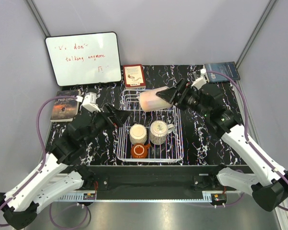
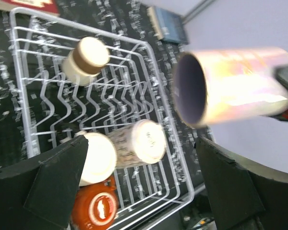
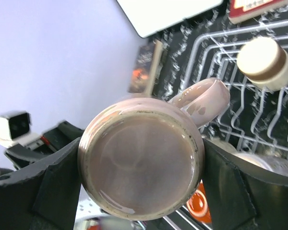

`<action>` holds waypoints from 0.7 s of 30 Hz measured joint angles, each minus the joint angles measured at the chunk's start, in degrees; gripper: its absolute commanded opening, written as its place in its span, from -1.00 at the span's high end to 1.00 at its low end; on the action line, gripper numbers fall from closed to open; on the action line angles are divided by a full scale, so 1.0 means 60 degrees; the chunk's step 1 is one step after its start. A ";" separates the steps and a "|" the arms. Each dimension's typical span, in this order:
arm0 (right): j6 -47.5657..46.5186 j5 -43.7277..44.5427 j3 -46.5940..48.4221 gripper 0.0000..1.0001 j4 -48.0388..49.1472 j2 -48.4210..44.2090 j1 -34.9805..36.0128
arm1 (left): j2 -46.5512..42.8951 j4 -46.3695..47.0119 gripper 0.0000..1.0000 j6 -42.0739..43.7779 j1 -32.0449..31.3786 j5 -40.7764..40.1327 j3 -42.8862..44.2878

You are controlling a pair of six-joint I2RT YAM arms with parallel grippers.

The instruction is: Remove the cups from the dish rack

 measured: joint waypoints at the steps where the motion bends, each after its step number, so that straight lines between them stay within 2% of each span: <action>1: 0.0208 -0.0317 -0.0233 1.00 0.0459 0.0000 -0.0288 | -0.0091 0.0229 -0.98 -0.0109 0.0000 0.0069 -0.0095; 5: 0.1395 -0.1552 -0.1235 1.00 0.2656 0.0131 -0.1198 | -0.0328 0.1188 -0.98 -0.0444 0.0033 0.0342 -0.0237; 8: 0.2317 -0.2291 -0.1825 1.00 0.4233 0.0510 -0.1453 | -0.0350 0.1876 -0.89 -0.0579 0.0062 0.0623 -0.0266; 9: 0.2470 -0.2455 -0.1898 1.00 0.4473 0.0616 -0.1457 | -0.0310 0.2095 -0.76 -0.0616 0.0066 0.0732 -0.0266; 12: 0.2816 -0.3078 -0.2011 1.00 0.4972 0.0878 -0.1450 | 0.0025 0.2616 -0.64 -0.0627 0.0069 0.1056 -0.0222; 21: 0.3027 -0.4040 -0.1993 1.00 0.5614 0.0914 -0.1450 | 0.1541 0.3719 -0.60 -0.0612 0.0073 0.2040 0.0040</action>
